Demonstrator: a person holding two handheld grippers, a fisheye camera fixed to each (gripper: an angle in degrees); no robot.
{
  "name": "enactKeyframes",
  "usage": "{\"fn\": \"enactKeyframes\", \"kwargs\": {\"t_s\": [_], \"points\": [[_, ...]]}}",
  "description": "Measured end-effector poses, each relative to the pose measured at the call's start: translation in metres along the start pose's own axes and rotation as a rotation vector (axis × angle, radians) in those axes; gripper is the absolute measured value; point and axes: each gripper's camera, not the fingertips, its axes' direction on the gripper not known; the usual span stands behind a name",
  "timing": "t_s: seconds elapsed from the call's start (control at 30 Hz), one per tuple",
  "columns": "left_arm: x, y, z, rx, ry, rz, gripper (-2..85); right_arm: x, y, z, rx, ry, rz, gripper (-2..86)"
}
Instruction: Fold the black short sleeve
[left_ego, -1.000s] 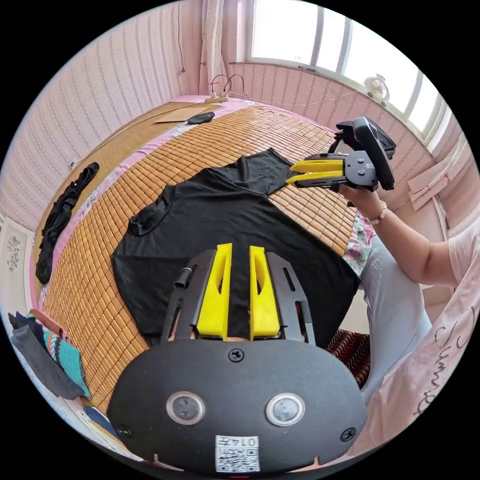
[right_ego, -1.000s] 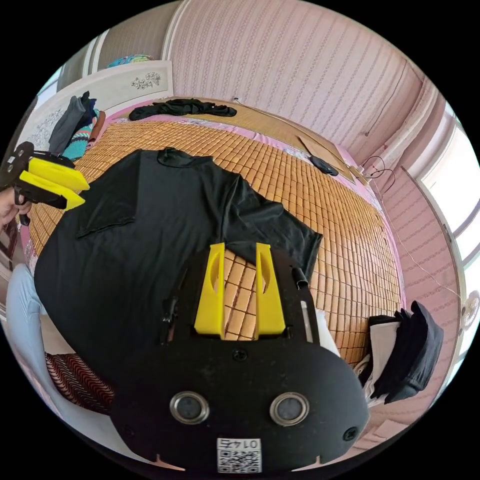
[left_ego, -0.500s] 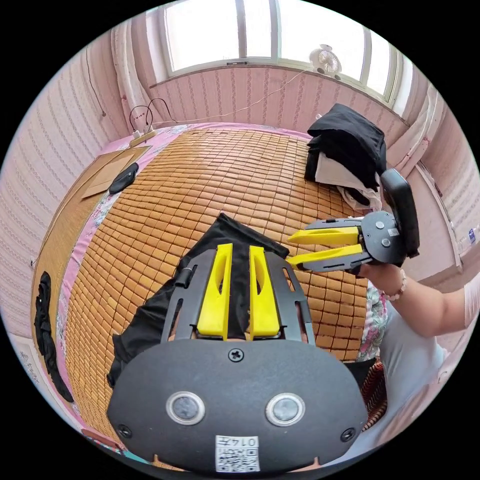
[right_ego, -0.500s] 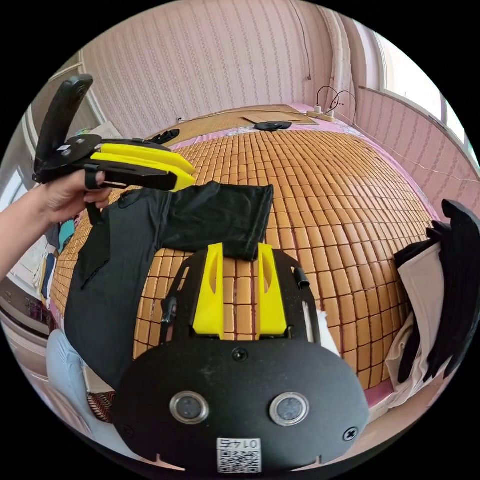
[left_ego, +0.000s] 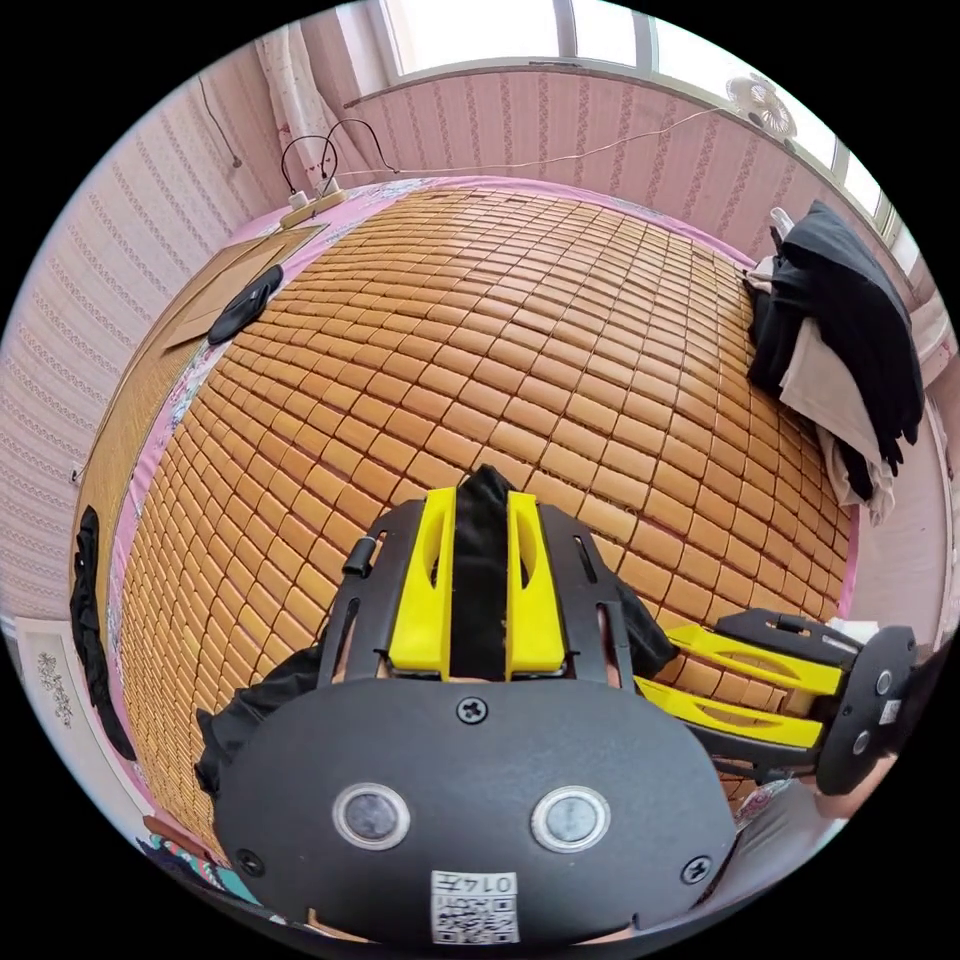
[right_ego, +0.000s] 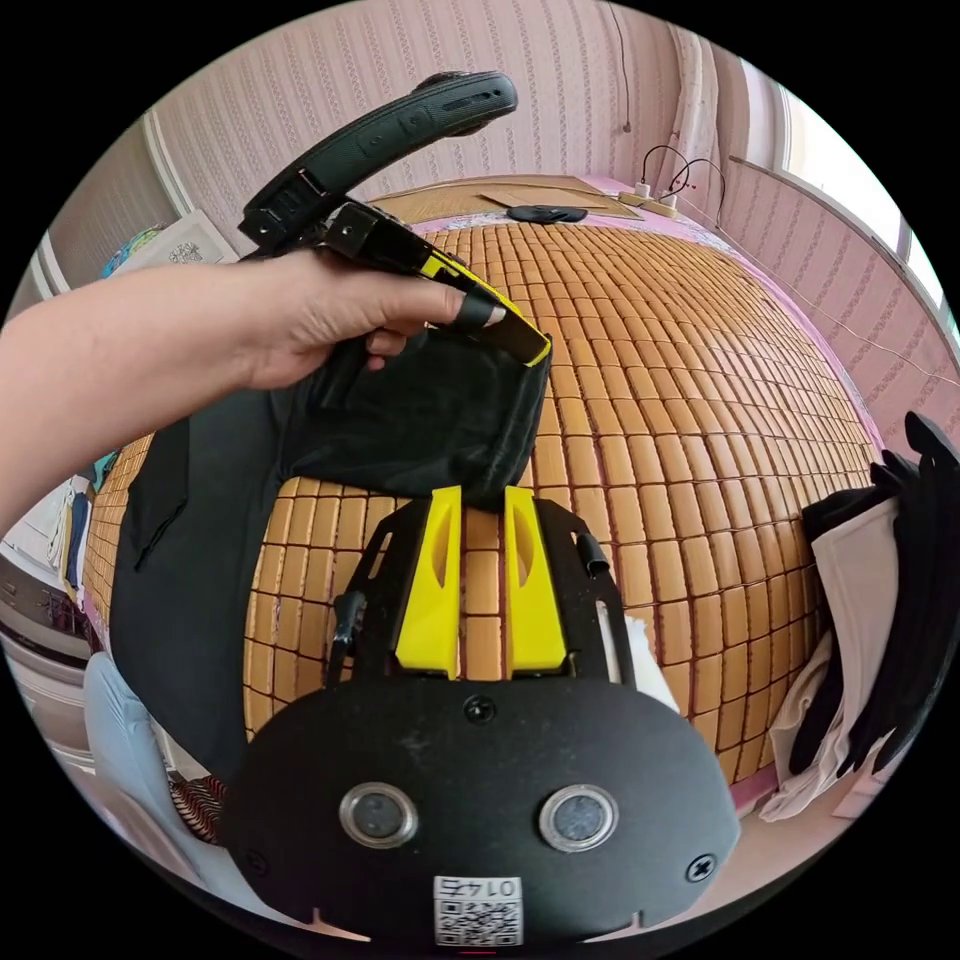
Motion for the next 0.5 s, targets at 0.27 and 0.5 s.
{"fn": "enactKeyframes", "kwargs": {"t_s": [0.27, 0.5], "points": [[0.007, 0.004, 0.003, 0.025, 0.066, -0.016, -0.5, 0.016, -0.001, -0.001, 0.005, -0.025, 0.021, 5.9], [0.005, 0.016, -0.002, 0.022, 0.001, -0.034, -1.0, 0.022, -0.002, -0.001, 0.016, -0.026, 0.025, 4.2]]}}
